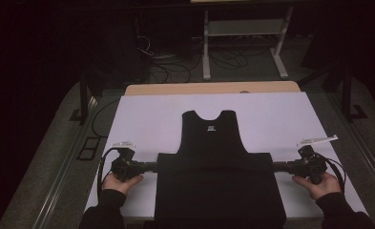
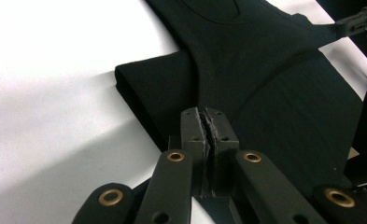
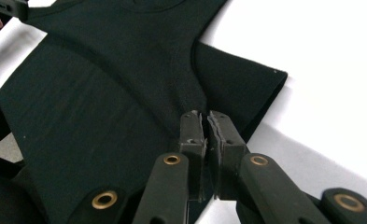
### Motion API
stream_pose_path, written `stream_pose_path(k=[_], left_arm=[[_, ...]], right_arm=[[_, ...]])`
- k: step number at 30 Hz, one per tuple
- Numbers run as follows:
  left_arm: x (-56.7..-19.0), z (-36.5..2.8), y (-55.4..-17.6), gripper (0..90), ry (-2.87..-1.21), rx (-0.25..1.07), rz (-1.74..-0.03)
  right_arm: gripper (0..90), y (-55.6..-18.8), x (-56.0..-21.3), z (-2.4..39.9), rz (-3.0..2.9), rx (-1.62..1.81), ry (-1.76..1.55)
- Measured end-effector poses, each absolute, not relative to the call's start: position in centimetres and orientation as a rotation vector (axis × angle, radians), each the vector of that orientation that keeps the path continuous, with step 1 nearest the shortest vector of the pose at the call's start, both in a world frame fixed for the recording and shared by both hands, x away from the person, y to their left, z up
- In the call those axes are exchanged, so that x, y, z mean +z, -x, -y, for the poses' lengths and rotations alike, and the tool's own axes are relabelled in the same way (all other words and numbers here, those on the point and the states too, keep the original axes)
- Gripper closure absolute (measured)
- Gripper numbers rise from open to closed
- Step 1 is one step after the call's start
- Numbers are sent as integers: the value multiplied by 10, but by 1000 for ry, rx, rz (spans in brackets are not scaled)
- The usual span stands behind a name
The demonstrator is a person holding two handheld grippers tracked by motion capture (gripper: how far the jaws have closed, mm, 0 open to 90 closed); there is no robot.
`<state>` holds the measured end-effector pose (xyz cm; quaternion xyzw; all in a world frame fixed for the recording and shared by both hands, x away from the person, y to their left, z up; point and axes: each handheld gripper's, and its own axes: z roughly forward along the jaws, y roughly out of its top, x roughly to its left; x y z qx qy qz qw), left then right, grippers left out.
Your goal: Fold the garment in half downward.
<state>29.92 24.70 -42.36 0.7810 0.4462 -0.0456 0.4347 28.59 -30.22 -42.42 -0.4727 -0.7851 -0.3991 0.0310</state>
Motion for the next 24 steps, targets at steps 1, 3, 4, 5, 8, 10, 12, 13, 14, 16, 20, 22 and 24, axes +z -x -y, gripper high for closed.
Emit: stream_pose_path(k=[1, 3, 4, 5, 8, 10, 12, 13, 14, 16, 20, 22, 24], left_arm=[[-424, -248, -299, 863, -1945, -116, -1111], [-425, -248, -299, 863, -1946, -124, -1111], [-425, -248, -299, 864, -1946, -124, -1111], [-425, -248, -298, 864, -1947, -128, -1112], [-425, -249, -297, 864, -1954, -133, -1119], [-427, -249, -297, 863, -1959, -137, -1122], [-427, -248, -297, 863, -1962, -139, -1127], [-428, -248, -298, 863, -1969, -138, -1127], [-428, -248, -298, 863, -1974, -139, -1127], [-430, -247, -299, 863, -1980, -142, -1137], [-432, -247, -300, 863, -1988, -146, -1142], [-432, -247, -300, 861, -1993, -139, -1142], [-432, -247, -300, 858, -1994, -134, -1142]], right_arm=[[835, -285, -425, 302, 2417, -1225, 1456], [835, -284, -425, 301, 2415, -1217, 1460], [835, -284, -425, 301, 2415, -1217, 1460], [835, -284, -425, 301, 2415, -1214, 1458], [833, -282, -425, 302, 2397, -1214, 1461], [834, -282, -426, 301, 2397, -1207, 1461], [833, -282, -427, 301, 2396, -1199, 1463], [833, -282, -428, 300, 2405, -1183, 1454], [833, -282, -429, 300, 2407, -1174, 1459], [833, -283, -431, 299, 2407, -1156, 1459], [831, -284, -433, 297, 2418, -1126, 1460], [829, -285, -435, 295, 2418, -1112, 1465], [827, -286, -436, 295, 2424, -1096, 1461]])
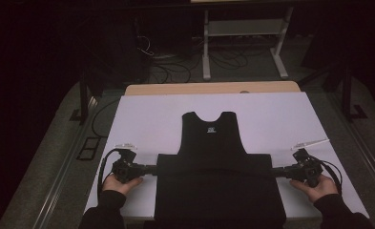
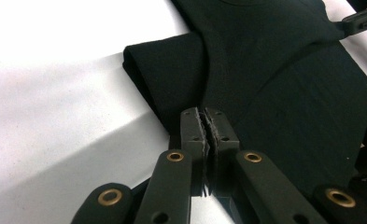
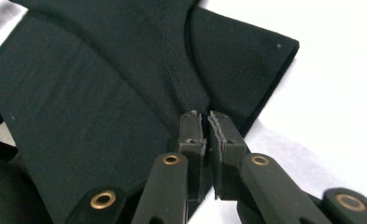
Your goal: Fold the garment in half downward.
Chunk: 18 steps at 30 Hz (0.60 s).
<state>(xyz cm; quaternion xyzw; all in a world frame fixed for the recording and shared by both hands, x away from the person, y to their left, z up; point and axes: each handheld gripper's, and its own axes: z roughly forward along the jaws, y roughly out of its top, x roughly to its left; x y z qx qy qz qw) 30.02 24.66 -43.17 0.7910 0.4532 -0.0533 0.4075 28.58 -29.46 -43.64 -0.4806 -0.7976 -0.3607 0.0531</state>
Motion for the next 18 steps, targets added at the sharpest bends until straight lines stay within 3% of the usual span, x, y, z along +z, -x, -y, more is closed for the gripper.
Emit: stream_pose_path(k=[8, 14, 18], left_arm=[[-431, -246, -301, 797, -1994, -128, -1140], [-430, -248, -300, 609, -1982, -101, -1147], [-428, -248, -299, 549, -1969, -83, -1134]], right_arm=[[750, -285, -435, 296, 2431, -1109, 1476], [651, -284, -433, 298, 2452, -1142, 1502], [557, -284, -432, 298, 2475, -1165, 1508]])
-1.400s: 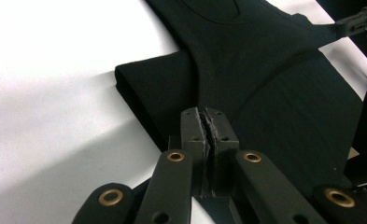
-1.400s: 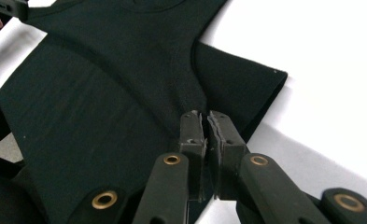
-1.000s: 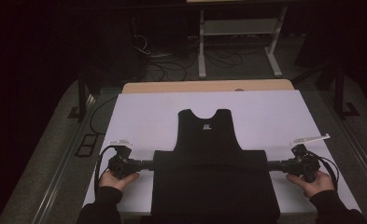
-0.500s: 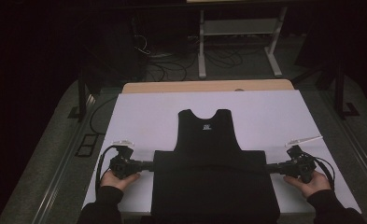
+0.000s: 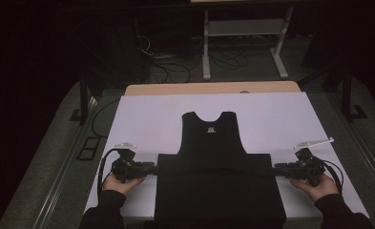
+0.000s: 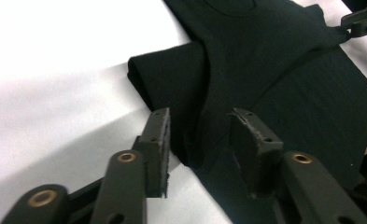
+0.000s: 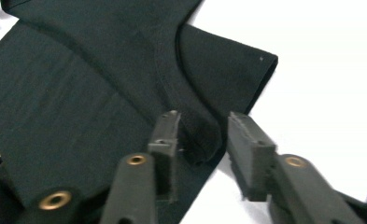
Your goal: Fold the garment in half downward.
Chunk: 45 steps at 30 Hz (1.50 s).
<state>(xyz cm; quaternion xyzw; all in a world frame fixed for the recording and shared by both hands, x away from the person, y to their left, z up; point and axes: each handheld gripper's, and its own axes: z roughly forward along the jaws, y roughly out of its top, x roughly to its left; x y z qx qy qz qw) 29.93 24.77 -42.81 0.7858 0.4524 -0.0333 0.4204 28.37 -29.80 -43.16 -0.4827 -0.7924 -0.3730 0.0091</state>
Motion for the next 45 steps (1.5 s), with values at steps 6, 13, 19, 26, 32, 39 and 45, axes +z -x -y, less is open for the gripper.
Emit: stream_pose_path(k=[6, 13, 19, 26, 32, 39, 45], left_arm=[[-425, -251, -299, 435, -1937, -83, -1096], [-423, -250, -301, 241, -1939, -84, -1069], [-423, -249, -303, 134, -1942, -74, -1064], [-423, -249, -306, 33, -1942, -31, -1059], [-421, -249, -310, 17, -1936, 3, -1041], [-421, -249, -318, 0, -1940, 41, -1026], [-419, -251, -324, 0, -1935, 58, -1016]], right_arm=[[432, -283, -428, 298, 2509, -1203, 1538], [270, -284, -425, 300, 2491, -1257, 1566], [226, -286, -423, 301, 2483, -1300, 1563], [140, -292, -422, 299, 2509, -1309, 1532], [128, -298, -418, 302, 2503, -1351, 1525], [0, -305, -413, 305, 2522, -1406, 1530], [0, -311, -410, 304, 2533, -1428, 1552]])
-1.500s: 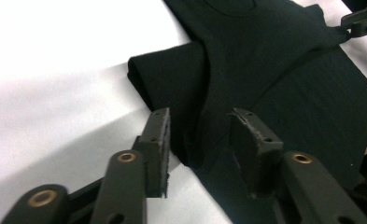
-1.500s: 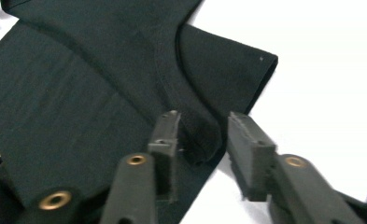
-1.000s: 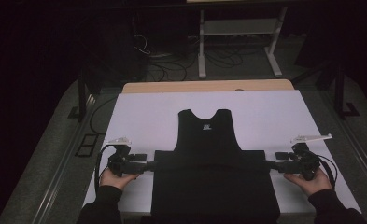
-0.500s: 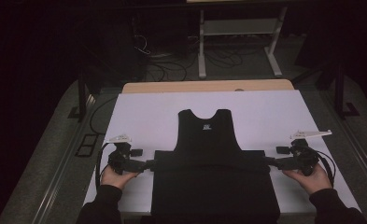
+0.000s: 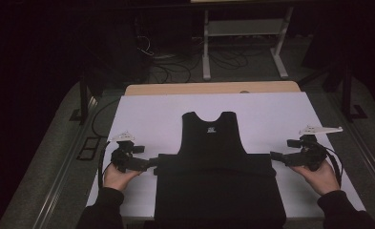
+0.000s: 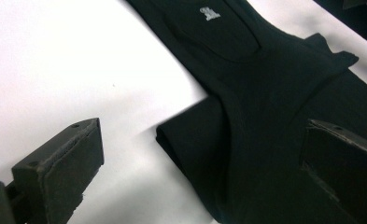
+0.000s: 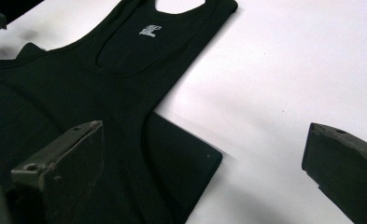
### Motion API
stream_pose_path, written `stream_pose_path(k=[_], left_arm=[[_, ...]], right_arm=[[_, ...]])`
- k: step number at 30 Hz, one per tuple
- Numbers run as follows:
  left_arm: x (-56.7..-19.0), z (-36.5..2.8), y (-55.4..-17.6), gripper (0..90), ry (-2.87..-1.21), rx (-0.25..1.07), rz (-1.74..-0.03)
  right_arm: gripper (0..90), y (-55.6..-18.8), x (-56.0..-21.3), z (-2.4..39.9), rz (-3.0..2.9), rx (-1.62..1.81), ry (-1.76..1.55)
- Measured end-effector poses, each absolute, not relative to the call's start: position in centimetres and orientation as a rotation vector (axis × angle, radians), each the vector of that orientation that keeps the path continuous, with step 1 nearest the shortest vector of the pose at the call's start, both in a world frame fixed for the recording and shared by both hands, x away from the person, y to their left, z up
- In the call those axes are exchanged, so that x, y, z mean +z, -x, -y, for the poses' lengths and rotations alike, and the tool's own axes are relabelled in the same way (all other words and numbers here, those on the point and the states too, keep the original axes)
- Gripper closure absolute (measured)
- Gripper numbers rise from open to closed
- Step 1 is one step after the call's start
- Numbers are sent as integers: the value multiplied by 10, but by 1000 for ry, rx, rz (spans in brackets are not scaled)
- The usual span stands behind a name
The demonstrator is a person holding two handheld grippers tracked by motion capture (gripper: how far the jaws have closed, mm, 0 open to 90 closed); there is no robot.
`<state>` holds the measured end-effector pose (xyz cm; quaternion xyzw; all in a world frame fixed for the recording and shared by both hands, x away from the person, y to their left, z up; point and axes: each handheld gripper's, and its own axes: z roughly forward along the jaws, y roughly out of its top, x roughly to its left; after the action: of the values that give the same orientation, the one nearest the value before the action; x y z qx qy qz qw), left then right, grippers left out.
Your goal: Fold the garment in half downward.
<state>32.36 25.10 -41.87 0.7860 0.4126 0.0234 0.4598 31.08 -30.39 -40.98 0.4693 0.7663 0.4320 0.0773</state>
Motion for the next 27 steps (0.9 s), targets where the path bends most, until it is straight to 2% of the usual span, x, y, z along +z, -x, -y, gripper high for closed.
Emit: stream_pose_path(k=[27], left_arm=[[-387, -236, -356, 0, -1945, 93, -949]], right_arm=[[0, -349, -382, 289, -2294, 1286, -1276]])
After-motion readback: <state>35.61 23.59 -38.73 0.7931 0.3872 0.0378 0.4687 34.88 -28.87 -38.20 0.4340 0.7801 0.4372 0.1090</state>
